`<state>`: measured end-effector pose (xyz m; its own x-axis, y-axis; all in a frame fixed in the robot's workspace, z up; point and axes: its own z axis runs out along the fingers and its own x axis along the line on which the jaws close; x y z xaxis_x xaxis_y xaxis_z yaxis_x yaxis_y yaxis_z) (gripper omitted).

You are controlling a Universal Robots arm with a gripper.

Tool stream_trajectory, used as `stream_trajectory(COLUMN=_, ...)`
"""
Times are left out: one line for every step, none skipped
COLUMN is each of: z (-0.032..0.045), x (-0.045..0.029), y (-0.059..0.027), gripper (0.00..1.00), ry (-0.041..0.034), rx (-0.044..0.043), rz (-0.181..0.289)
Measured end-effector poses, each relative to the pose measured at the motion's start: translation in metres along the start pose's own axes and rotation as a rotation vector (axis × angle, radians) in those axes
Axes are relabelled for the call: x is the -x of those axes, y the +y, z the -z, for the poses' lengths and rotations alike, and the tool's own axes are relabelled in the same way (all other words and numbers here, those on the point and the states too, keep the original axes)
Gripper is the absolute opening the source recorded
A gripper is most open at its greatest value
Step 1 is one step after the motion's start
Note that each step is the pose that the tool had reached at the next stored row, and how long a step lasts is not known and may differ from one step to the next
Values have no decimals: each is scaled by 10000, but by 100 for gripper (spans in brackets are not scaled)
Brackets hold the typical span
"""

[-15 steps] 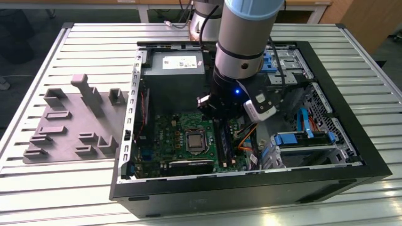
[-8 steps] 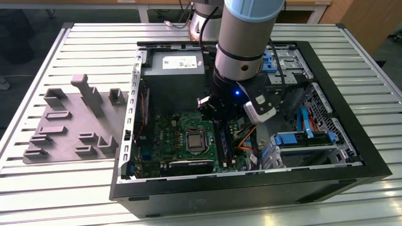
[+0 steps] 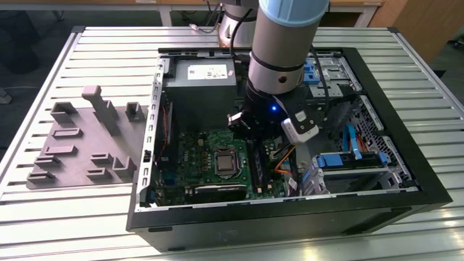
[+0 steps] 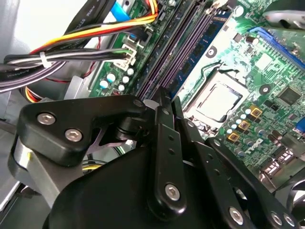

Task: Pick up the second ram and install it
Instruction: 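Insert the second ram into the second slot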

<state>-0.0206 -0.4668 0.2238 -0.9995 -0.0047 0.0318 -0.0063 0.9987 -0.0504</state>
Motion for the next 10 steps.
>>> stream_trajectory(z=-4, x=1, y=-10, gripper=14, ry=1, rx=-1, rz=-4)
stream_trajectory(z=-10, x=3, y=-15, gripper=14, ry=1, rx=2, rz=-8)
stream_trajectory(z=-17, x=6, y=-17, gripper=14, ry=1, rx=7, rz=-18)
stream_trajectory(z=-25, x=6, y=-18, gripper=14, ry=1, rx=11, rz=-33)
stream_trajectory(z=-32, x=6, y=-18, gripper=14, ry=2, rx=14, rz=-43)
stream_trajectory(z=-37, x=6, y=-19, gripper=14, ry=3, rx=19, rz=-44)
stream_trajectory(z=-40, x=7, y=-19, gripper=14, ry=3, rx=29, rz=-43)
stream_trajectory(z=-44, x=7, y=-19, gripper=14, ry=3, rx=41, rz=-43)
stream_trajectory(z=-49, x=7, y=-18, gripper=14, ry=3, rx=53, rz=-43)
stream_trajectory(z=-54, x=7, y=-18, gripper=14, ry=2, rx=65, rz=-43)
